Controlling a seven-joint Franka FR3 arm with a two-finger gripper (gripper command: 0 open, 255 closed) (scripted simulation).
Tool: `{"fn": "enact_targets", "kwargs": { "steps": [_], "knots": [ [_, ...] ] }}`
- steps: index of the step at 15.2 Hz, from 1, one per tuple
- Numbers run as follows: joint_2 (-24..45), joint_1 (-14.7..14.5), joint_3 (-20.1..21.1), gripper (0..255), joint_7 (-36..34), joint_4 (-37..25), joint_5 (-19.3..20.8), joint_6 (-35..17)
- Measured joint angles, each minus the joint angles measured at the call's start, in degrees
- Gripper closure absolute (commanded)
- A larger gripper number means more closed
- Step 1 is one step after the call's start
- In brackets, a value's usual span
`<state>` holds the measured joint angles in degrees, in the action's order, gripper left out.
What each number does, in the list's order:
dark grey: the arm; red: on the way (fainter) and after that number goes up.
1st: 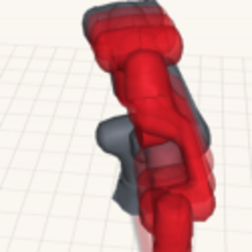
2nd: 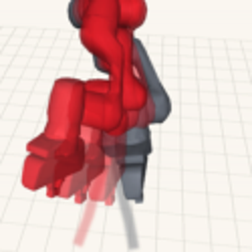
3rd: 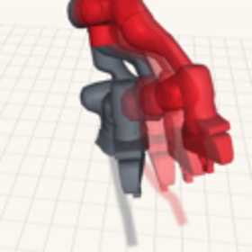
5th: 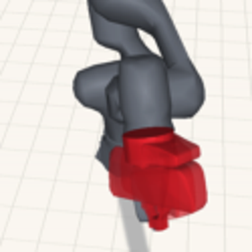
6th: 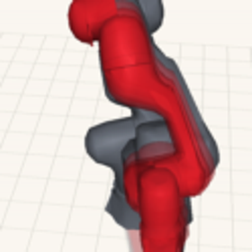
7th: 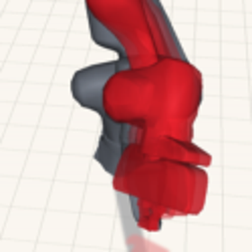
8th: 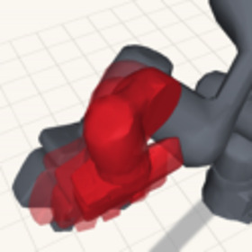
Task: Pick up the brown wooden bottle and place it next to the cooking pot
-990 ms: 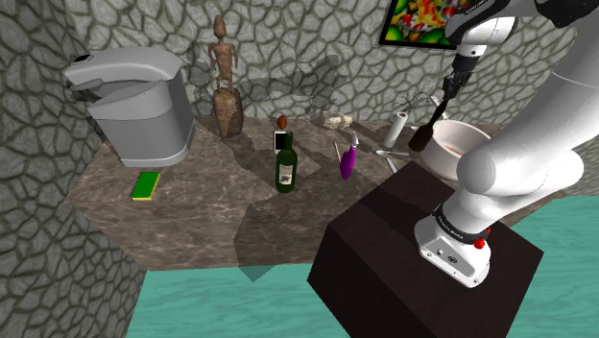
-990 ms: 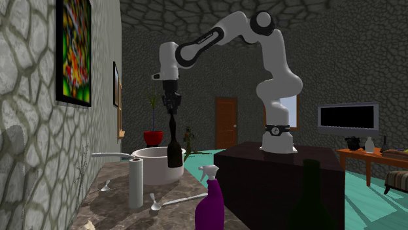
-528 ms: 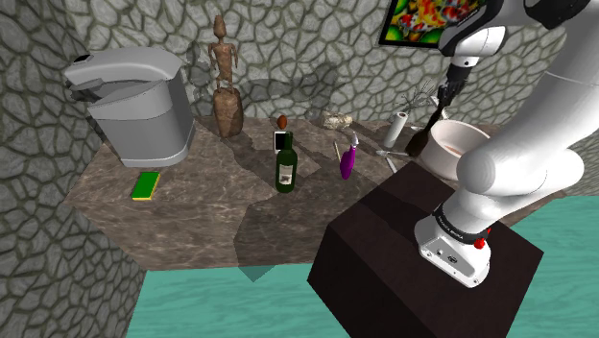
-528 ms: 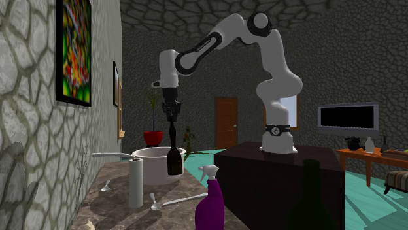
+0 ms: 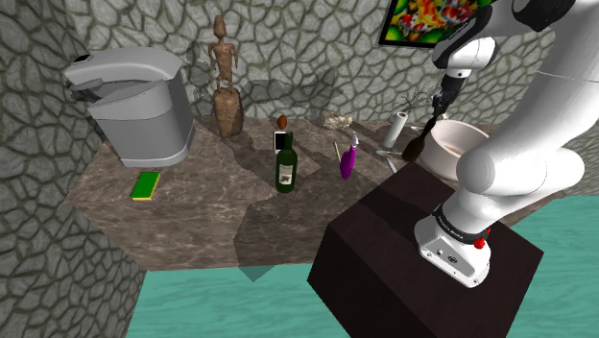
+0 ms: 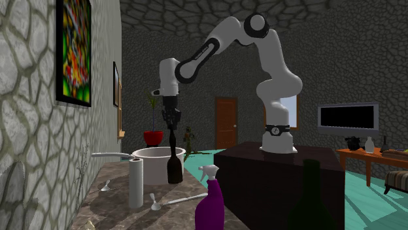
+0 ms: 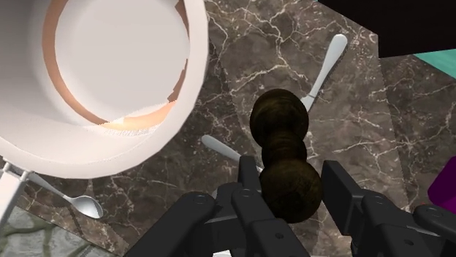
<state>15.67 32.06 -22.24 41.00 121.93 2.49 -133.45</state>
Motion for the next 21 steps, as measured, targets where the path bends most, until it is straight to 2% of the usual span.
{"fn": "enact_targets", "kwargs": {
  "steps": [11, 17, 18, 21],
  "knots": [
    [6.71, 1.22, 1.45, 255, 1.08, 0.73, -2.7, -7.14],
    [7.3, 1.34, 1.61, 255, 1.15, 0.84, -2.94, -7.84],
    [7.31, 1.34, 1.61, 0, 1.16, 0.84, -2.95, -7.85],
    [7.31, 1.35, 1.61, 0, 1.16, 0.82, -2.95, -7.86]
  ]
}}
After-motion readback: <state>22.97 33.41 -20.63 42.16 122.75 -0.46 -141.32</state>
